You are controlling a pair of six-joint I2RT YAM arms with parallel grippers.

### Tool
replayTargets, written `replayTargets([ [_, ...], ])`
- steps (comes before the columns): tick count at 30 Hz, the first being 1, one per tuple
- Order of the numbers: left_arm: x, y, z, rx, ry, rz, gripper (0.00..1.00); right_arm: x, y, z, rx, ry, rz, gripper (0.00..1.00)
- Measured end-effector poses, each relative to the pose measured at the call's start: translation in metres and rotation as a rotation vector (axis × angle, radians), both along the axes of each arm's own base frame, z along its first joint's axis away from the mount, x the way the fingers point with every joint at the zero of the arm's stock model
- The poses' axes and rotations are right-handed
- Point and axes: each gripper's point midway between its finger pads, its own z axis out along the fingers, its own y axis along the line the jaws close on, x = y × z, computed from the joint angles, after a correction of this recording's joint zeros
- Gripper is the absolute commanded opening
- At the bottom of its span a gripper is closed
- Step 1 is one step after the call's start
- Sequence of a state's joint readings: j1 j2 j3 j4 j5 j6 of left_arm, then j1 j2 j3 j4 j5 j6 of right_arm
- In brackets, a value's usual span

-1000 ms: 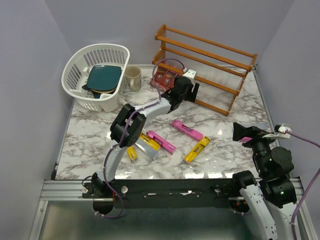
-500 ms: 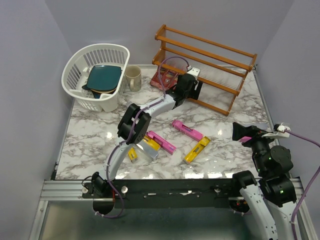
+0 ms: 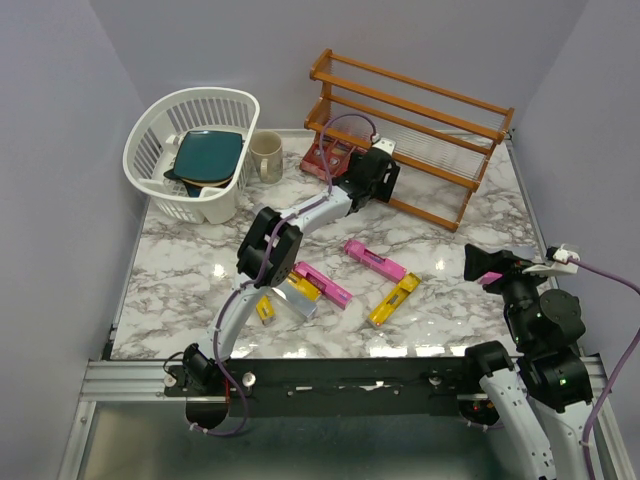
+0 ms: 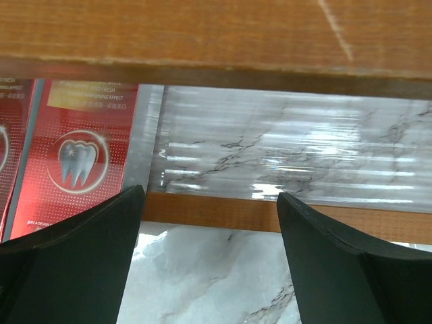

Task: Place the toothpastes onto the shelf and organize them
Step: Place the toothpaste on the shelf.

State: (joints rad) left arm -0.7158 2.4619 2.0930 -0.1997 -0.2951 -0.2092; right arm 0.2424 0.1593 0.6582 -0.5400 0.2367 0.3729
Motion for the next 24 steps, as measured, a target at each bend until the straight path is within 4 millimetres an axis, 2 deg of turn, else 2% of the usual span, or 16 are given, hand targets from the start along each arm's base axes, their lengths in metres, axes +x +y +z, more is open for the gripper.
replayTargets([
  [14,0.002,0.005,0.002,0.018,-0.016,0.031,0.94,0.000,0.003,0.000,0.000,0.000,0.015,0.99],
  [18,-0.007,0.008,0.003,0.009,-0.008,0.015,0.95,0.000,0.006,0.000,-0.004,0.001,0.034,0.99],
  [21,-0.016,0.010,0.010,-0.006,-0.002,-0.003,0.97,-0.001,0.009,-0.001,-0.008,0.003,0.051,0.99],
  [24,-0.022,0.009,0.028,-0.043,-0.010,-0.022,0.97,-0.001,0.012,-0.001,-0.013,0.003,0.072,0.99],
])
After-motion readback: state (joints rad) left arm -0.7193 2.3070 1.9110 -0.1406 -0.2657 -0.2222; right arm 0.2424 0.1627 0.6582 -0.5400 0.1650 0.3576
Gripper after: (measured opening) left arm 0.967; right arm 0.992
